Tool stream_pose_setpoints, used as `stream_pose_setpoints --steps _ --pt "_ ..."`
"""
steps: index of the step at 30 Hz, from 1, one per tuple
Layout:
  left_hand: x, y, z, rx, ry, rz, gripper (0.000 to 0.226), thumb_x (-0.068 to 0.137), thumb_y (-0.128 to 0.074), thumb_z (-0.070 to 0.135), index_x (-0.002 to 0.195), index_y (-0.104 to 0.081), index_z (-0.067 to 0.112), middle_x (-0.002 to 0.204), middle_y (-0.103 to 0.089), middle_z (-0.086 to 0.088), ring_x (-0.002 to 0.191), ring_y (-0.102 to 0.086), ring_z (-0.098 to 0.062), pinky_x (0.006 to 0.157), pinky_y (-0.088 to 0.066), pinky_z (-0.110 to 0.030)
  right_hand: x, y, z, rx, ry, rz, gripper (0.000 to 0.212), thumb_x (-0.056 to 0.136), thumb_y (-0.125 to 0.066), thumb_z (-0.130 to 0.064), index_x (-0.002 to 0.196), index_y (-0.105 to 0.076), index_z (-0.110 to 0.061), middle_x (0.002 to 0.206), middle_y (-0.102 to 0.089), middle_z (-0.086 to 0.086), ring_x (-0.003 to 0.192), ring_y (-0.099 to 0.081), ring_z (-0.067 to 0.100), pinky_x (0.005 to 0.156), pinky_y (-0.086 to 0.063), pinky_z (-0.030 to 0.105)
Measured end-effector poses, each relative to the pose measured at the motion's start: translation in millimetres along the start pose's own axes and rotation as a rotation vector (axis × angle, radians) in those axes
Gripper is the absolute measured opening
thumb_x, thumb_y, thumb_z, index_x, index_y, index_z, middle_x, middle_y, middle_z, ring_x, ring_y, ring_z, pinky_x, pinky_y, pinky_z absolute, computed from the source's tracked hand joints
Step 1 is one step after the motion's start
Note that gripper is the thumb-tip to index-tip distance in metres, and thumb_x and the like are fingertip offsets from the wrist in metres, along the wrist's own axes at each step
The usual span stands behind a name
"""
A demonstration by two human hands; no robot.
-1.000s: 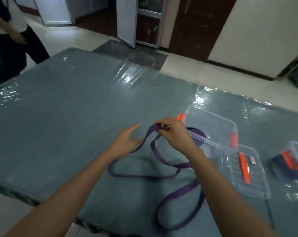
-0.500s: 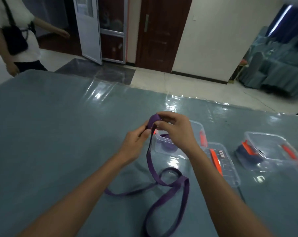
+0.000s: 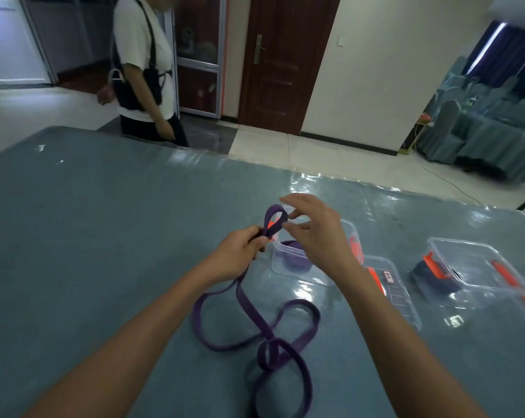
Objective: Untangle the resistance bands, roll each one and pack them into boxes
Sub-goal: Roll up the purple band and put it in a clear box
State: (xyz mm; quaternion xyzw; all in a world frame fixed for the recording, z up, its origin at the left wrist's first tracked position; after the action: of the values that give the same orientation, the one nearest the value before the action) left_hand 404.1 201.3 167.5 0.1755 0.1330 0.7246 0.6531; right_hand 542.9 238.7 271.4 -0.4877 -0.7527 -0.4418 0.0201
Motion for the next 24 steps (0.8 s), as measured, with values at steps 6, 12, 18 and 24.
stream_pose_setpoints --steps 6,12,18,24 --pt "0.3 10.7 -6.4 0.127 0.074 -0.155 0.037 0.092 -0.048 0.044 0.096 -0.062 0.010 0.073 -0.051 0.002 0.066 -0.046 -0.015 0.069 -0.042 -0.040 -12.0 -30.1 -5.2 -0.490 0.410 -0.094 0.053 0.072 -0.075 0.009 0.122 -0.067 -0.010 0.117 -0.065 0.008 0.100 -0.063 0.031 0.077 -0.058 0.039" --pt "-5.6 12.5 -12.9 0.067 0.128 -0.216 0.026 0.105 -0.047 0.025 0.108 -0.064 0.005 0.071 -0.045 0.000 0.067 -0.045 -0.016 0.069 -0.038 -0.034 -20.8 -38.1 9.9 -0.523 0.507 -0.011 0.017 0.088 -0.073 -0.012 0.105 -0.072 -0.009 0.101 -0.068 0.006 0.086 -0.065 0.027 0.058 -0.057 0.039" --pt "-7.1 4.5 -18.2 -0.025 0.068 -0.077 0.016 0.092 -0.062 0.035 0.095 -0.068 0.021 0.077 -0.068 0.004 0.070 -0.062 -0.018 0.079 -0.053 -0.043 -23.9 -22.8 19.7 -0.530 0.375 0.274 0.016 0.088 -0.069 -0.023 0.076 -0.070 -0.014 0.076 -0.069 -0.002 0.069 -0.063 0.021 0.049 -0.050 0.034" --pt "-20.1 0.2 -6.0 -0.158 -0.009 0.308 0.017 0.091 -0.066 0.030 0.107 -0.072 0.032 0.090 -0.076 0.009 0.089 -0.071 -0.018 0.082 -0.057 -0.043 -40.0 -21.6 42.3 0.030 -0.269 0.471 0.006 0.085 -0.075 -0.023 0.087 -0.078 -0.018 0.078 -0.073 -0.012 0.069 -0.066 0.006 0.069 -0.055 0.029"
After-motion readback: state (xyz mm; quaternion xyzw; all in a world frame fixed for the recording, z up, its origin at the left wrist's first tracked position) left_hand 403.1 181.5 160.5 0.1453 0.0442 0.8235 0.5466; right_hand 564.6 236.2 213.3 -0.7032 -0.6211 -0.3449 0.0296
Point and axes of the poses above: each hand's wrist, its own x-axis towards the middle knuckle, its own y-axis out of the back of the hand, z = x × y, the point moved 9 cm from there along x, towards the middle knuckle
